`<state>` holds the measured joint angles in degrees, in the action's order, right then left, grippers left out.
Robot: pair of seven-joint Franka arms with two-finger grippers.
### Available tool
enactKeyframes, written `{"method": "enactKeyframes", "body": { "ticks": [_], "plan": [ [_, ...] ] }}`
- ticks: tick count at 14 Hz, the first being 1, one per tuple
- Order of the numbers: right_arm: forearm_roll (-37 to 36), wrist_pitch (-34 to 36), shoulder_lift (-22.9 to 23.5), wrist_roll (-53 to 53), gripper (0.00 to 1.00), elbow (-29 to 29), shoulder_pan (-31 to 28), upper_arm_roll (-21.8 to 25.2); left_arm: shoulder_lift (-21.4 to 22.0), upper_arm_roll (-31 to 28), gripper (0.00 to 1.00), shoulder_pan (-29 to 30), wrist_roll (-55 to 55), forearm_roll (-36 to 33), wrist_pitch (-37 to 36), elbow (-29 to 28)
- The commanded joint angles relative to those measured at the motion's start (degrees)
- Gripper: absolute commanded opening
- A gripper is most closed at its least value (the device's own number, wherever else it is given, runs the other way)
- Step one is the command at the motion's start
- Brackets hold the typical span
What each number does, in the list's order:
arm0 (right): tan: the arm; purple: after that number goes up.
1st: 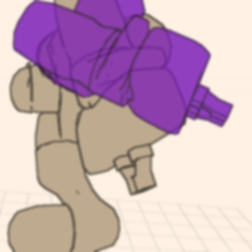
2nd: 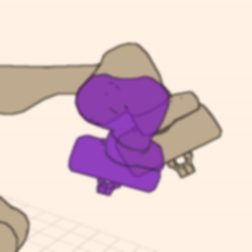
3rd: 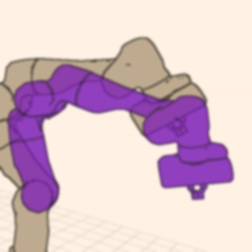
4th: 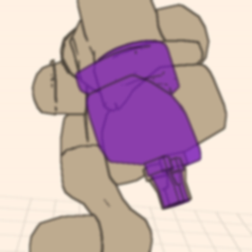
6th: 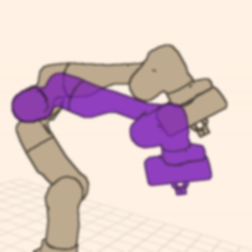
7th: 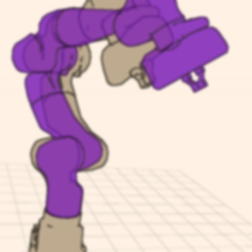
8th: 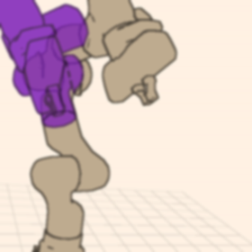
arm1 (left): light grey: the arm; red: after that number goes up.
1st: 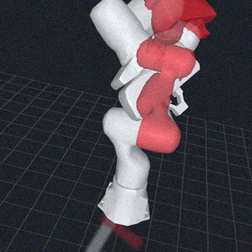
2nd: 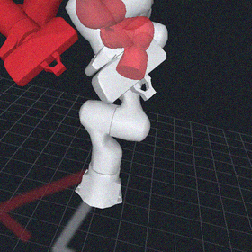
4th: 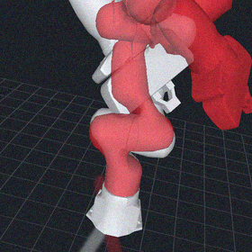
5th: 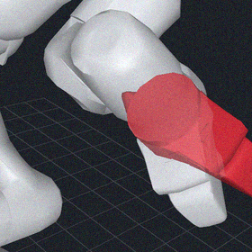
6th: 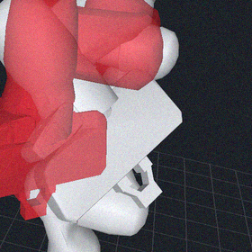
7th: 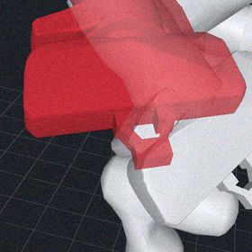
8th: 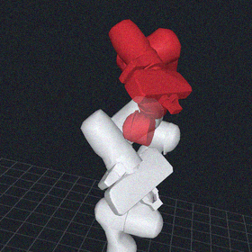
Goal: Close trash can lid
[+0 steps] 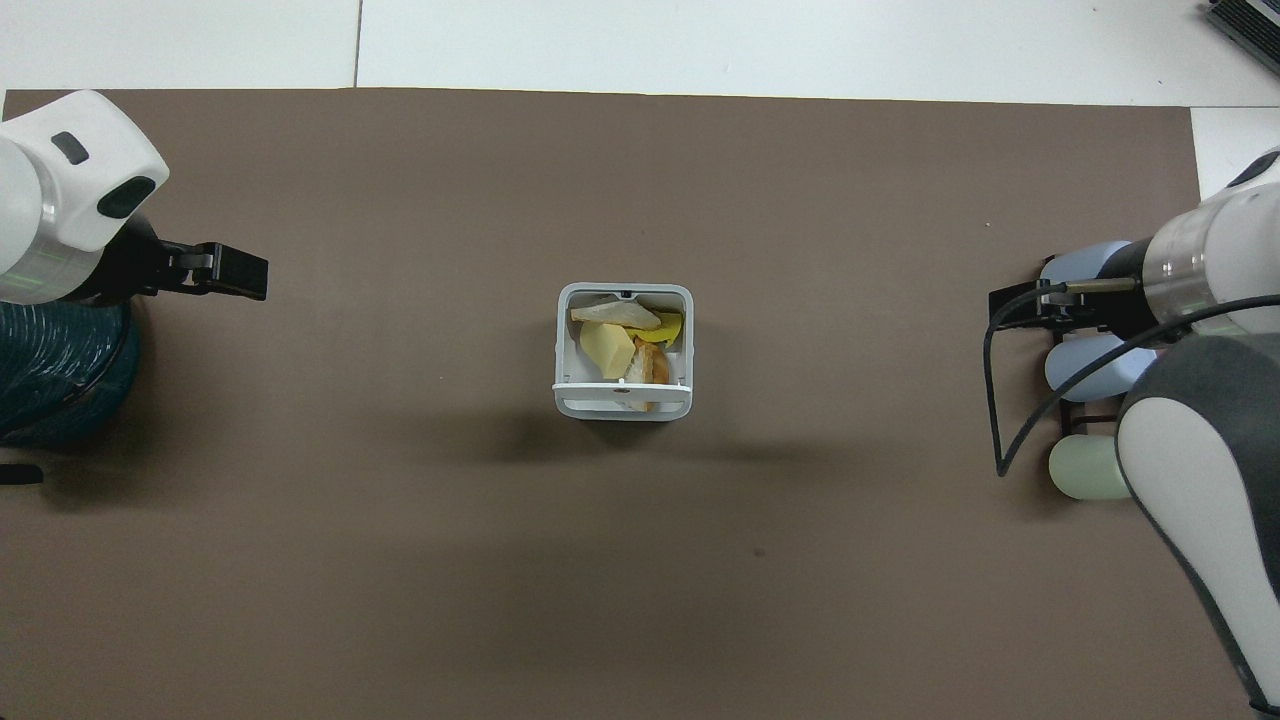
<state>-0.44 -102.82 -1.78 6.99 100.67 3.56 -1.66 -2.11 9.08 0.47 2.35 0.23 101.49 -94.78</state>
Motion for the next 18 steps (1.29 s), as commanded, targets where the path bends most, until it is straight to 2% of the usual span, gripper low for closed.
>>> {"method": "enactKeyframes", "body": {
  "ticks": [1, 15, 18],
  "plan": [
    [0.08, 0.52, -1.38, -1.45, 1.0, 1.28, -0.84, -0.45, 1.32, -0.03, 1.0, 0.05, -0.85, 0.3, 0.99, -1.46],
    [0.17, 0.52, -1.38, -1.45, 1.0, 1.28, -0.84, -0.45, 1.41, -0.03, 1.0, -0.3, -0.76, 0.3, 0.99, -1.81],
    [0.08, 0.52, -1.38, -1.45, 1.0, 1.28, -0.84, -0.45, 2.2, 0.32, 1.0, -1.95, -0.15, 0.3, 0.11, -2.86]
  ]
}}
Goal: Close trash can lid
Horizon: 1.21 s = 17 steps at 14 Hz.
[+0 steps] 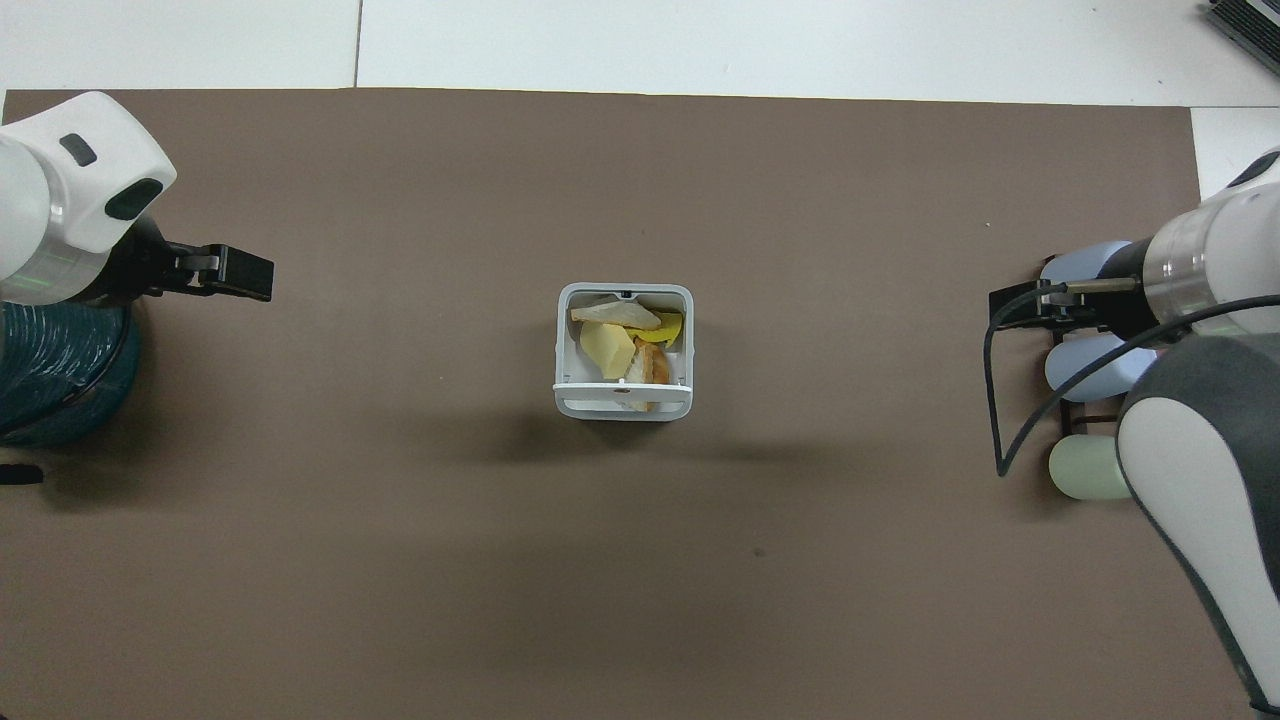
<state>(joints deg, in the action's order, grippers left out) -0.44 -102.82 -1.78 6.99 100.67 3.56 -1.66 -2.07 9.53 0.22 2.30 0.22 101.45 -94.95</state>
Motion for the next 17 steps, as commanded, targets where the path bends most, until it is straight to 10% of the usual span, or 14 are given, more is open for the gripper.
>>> {"method": "enactKeyframes", "body": {
  "ticks": [1, 2, 8, 17],
  "plan": [
    [0.08, 0.52, -1.38, -1.45, 1.0, 1.28, -0.84, -0.45, 2.59, -0.12, 1.0, -2.93, 0.25, 0.3, -0.03, -3.39],
    [0.17, 0.52, -1.38, -1.45, 1.0, 1.28, -0.84, -0.45, 3.12, -0.12, 1.0, -3.64, 0.95, 0.39, -0.03, -4.62],
    [0.17, 0.52, -1.38, -1.45, 1.0, 1.28, -0.84, -0.45, 7.78, 0.05, 0.21, -13.56, 13.24, 0.74, 1.47, -13.15],
    [0.17, 0.52, -1.38, -1.45, 1.0, 1.28, -0.84, -0.45, 6.82, 0.14, 0.2, -31.23, 40.39, 3.47, 19.7, -22.62]
  ]
}}
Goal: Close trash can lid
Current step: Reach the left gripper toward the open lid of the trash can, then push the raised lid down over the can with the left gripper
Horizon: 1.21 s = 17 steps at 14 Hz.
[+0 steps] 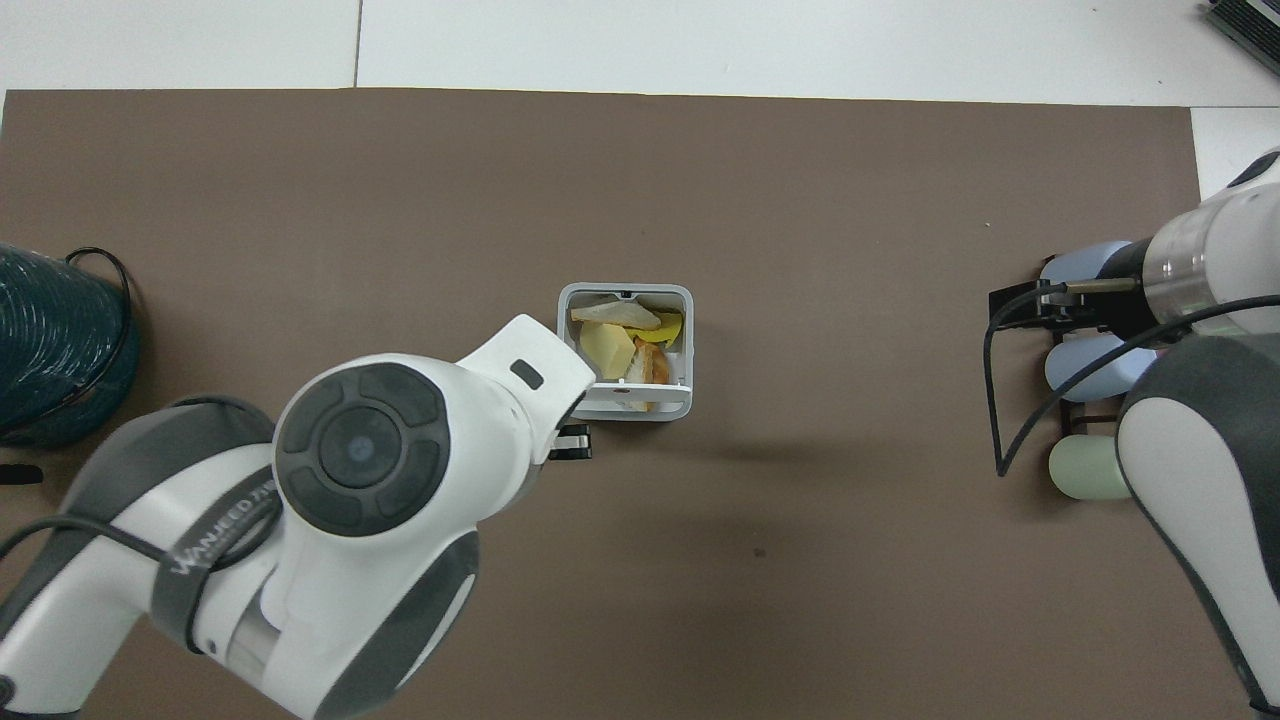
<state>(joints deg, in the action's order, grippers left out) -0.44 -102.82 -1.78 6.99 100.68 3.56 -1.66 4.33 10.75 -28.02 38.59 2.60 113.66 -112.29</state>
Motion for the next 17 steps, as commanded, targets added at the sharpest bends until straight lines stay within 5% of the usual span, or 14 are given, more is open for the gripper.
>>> {"method": "enactKeyframes", "body": {
  "ticks": [1, 9, 17],
  "plan": [
    [0.17, 0.51, -1.38, -1.45, 1.0, 1.28, -0.84, -0.45, -0.37, -1.08, 0.2, -3.35, 5.6, 1.1, 13.55, -6.96],
    [0.17, 0.51, -1.38, -1.45, 1.0, 1.28, -0.84, -0.45, -10.47, -1.6, 0.2, 2.27, 5.27, 1.18, 34.5, -1.88],
    [0.17, 0.51, -1.38, -1.45, 1.0, 1.28, -0.84, -0.45, -14.7, -1.43, 0.2, 0.61, 5.79, 1.1, 39.0, -1.88]
  ]
}}
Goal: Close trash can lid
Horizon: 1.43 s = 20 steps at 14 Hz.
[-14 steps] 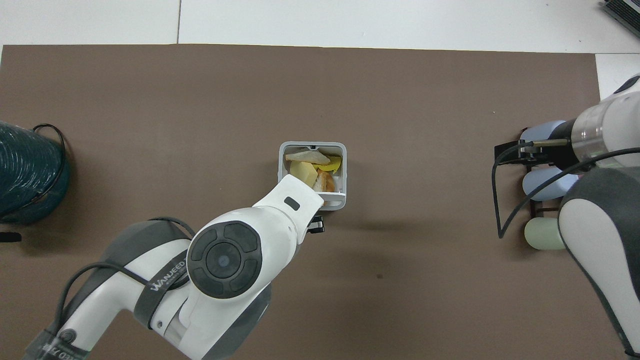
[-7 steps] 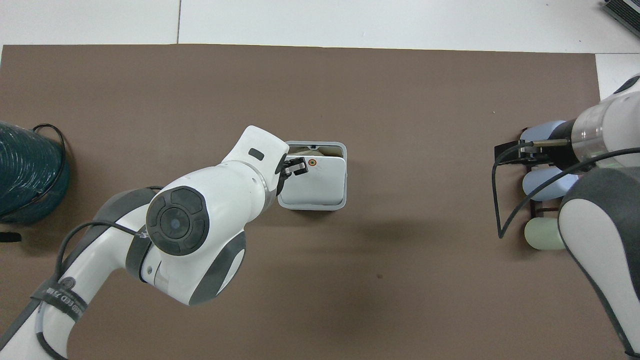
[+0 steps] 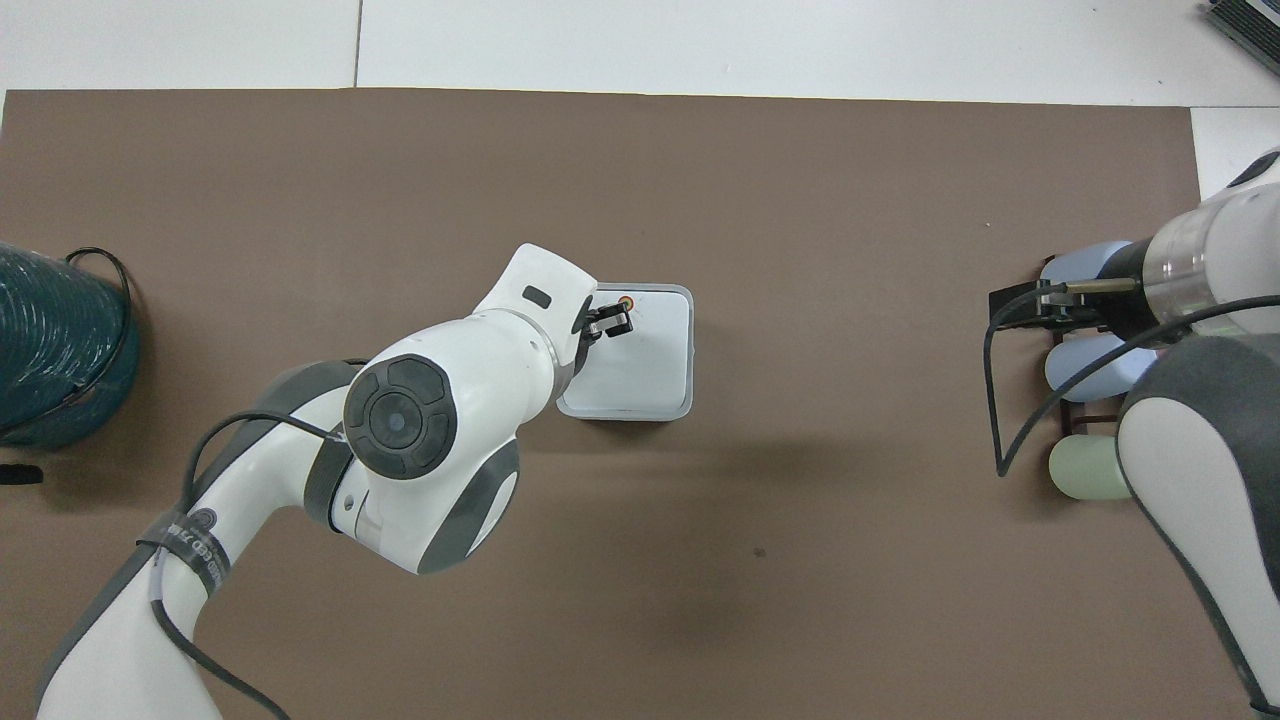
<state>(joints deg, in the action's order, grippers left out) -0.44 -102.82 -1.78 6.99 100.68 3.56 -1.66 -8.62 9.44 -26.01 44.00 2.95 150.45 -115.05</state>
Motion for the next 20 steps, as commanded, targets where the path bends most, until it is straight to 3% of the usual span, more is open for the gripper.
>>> {"method": "enactKeyframes", "body": {
  "ticks": [1, 13, 15, 17, 20],
  "plan": [
    [0.08, 0.52, -1.38, -1.45, 1.0, 1.28, -0.84, -0.45, -3.4, -0.12, 0.2, -2.28, 0.47, 0.74, 3.09, 0.97],
    [0.17, 0.52, -1.38, -1.45, 1.0, 1.28, -0.84, -0.45, -9.48, -0.29, 0.19, -3.78, -0.32, 0.04, 7.32, 1.58],
    [0.17, 0.52, -1.38, -1.45, 1.0, 1.28, -0.84, -0.45, -9.4, -0.3, 0.19, -3.26, -0.32, 0.04, 5.66, 3.94],
    [0.17, 0.52, -1.47, -1.45, 1.0, 1.28, -0.84, -0.45, -8.35, -0.38, 0.2, -1.86, -0.75, 0.04, -1.34, 7.89],
    [0.08, 0.52, -1.38, -1.45, 1.0, 1.36, -0.84, -0.45, -8.08, -0.38, 0.21, 2.01, -1.89, -0.05, -19.35, 20.18]
  ]
}}
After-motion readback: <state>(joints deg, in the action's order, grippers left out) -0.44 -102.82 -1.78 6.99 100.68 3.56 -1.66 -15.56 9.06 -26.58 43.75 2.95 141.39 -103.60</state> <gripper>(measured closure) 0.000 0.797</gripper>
